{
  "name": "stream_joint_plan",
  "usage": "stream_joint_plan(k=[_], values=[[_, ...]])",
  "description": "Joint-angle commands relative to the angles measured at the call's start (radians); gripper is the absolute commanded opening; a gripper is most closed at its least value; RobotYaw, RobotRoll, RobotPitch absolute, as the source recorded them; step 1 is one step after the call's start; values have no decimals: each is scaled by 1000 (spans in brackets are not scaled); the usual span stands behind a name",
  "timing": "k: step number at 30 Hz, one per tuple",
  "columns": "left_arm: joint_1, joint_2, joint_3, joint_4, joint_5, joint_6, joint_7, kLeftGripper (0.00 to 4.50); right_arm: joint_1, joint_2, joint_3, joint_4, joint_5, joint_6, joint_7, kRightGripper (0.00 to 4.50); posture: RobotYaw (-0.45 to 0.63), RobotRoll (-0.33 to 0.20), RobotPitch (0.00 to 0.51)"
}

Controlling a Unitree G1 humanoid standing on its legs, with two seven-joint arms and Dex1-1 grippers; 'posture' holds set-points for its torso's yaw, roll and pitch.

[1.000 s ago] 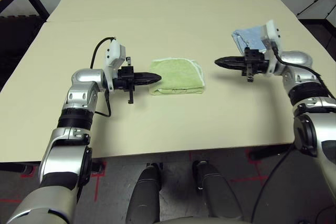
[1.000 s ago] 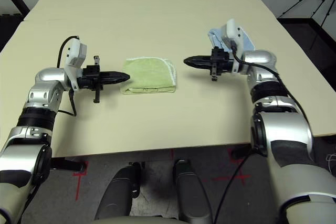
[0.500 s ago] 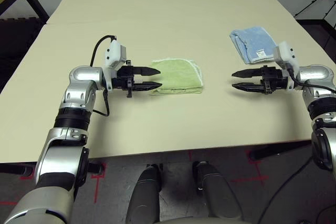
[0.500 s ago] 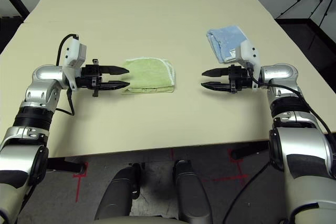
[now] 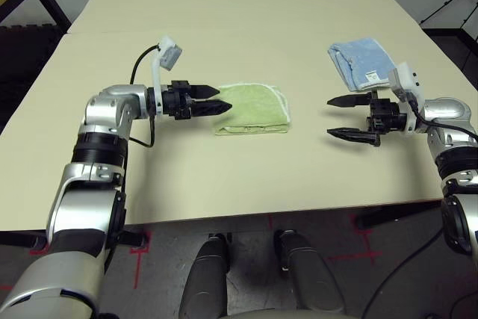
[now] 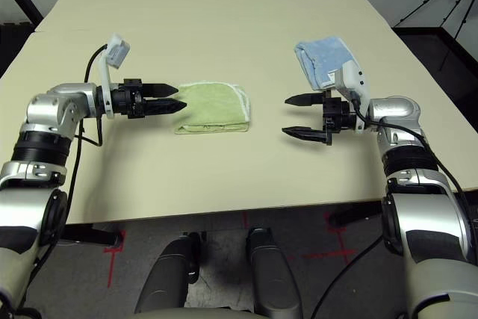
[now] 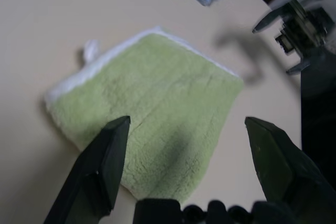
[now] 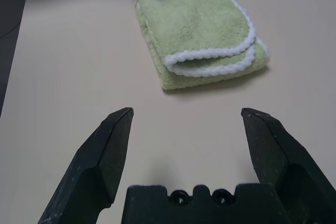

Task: Fold the towel and set it aside.

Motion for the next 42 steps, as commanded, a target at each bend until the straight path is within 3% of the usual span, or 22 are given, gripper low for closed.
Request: stream_joint_plan(k=[1,4,17,26,39,42], values=[[-34,19,9,44,-17,177,68,4431,30,-2,-7,-49,24,33,-3,4465,-27,0,159],[-37,22,23,57,-30,233,97,4431,43,-2,-5,-74,30,47,-5,4465,-20,0,158],[-6,21,19,97,-13,220,202,4431,66,2,5,-126,43,76,-11,4465,-19,0,157],[-61,-65,73,207,-41,209,253,4431,74,5,5,-140,43,76,-21,4465,-23,0,158],[-150,-151,51,352,-8,127,252,4431,78,1,4,-153,42,79,-31,4465,-30,0,165],[-165,-150,49,374,-6,119,242,3846,76,2,4,-151,42,77,-32,4500,-28,0,164]])
